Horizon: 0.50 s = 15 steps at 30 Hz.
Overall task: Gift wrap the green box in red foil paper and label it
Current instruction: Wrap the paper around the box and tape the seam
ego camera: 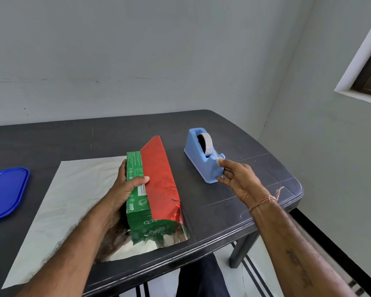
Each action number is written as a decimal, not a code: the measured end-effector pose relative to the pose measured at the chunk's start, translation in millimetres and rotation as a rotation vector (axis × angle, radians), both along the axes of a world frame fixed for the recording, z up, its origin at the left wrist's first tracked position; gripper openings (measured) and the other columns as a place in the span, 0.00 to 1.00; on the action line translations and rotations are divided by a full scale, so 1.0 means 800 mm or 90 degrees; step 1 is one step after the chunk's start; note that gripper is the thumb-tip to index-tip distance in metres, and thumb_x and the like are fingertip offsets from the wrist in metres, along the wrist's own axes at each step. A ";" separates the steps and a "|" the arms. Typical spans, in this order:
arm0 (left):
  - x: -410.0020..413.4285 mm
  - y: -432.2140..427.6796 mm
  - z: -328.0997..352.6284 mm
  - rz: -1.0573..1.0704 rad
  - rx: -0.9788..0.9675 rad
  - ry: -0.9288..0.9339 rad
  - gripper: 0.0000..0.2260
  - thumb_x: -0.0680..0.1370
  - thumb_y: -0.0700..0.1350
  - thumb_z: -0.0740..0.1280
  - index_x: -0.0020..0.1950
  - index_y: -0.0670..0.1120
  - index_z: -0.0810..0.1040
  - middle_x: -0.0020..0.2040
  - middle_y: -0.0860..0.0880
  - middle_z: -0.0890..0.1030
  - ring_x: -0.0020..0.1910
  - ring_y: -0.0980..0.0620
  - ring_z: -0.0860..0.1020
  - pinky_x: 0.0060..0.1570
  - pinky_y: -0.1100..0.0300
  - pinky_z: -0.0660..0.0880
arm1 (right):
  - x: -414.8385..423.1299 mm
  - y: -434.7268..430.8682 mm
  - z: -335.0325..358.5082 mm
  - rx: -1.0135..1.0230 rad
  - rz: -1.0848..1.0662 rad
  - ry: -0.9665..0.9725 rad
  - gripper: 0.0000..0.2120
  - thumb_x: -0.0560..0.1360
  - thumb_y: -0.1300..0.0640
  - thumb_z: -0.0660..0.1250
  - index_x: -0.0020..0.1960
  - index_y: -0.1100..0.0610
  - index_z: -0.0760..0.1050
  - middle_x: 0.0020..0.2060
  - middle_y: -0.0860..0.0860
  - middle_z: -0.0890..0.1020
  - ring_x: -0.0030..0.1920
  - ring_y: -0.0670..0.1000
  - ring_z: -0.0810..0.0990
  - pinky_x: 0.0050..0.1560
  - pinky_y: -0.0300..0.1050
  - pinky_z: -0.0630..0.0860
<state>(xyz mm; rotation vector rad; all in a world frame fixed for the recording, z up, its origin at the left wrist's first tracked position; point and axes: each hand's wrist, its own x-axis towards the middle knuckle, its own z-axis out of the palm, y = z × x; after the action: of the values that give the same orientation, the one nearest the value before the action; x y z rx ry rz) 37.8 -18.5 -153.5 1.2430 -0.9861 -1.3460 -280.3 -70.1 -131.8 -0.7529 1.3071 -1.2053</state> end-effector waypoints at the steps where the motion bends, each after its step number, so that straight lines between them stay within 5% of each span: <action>1: 0.000 0.000 0.000 0.000 0.000 0.003 0.43 0.64 0.46 0.76 0.76 0.60 0.62 0.62 0.46 0.81 0.56 0.41 0.83 0.51 0.46 0.80 | 0.000 0.001 -0.001 -0.001 0.001 0.000 0.23 0.73 0.57 0.77 0.63 0.67 0.77 0.63 0.62 0.80 0.61 0.59 0.82 0.57 0.57 0.83; 5: -0.001 0.002 0.000 0.000 -0.001 0.008 0.42 0.65 0.46 0.76 0.75 0.61 0.63 0.61 0.47 0.81 0.54 0.43 0.83 0.48 0.48 0.80 | 0.000 0.007 -0.004 -0.019 0.005 -0.006 0.24 0.73 0.55 0.77 0.63 0.67 0.77 0.63 0.61 0.80 0.61 0.59 0.82 0.56 0.58 0.83; 15: 0.001 0.002 -0.002 -0.003 0.005 0.014 0.42 0.65 0.46 0.76 0.75 0.62 0.63 0.63 0.46 0.81 0.57 0.41 0.83 0.50 0.46 0.81 | 0.012 0.026 -0.015 -0.081 -0.015 -0.020 0.10 0.77 0.54 0.73 0.46 0.61 0.82 0.54 0.59 0.85 0.55 0.55 0.85 0.53 0.57 0.84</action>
<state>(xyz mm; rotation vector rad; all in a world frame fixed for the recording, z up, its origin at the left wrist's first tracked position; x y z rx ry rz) 38.4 -17.2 -155.2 1.2293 -0.9701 -1.3665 -270.4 -49.3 -144.2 -0.8078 1.2259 -1.3239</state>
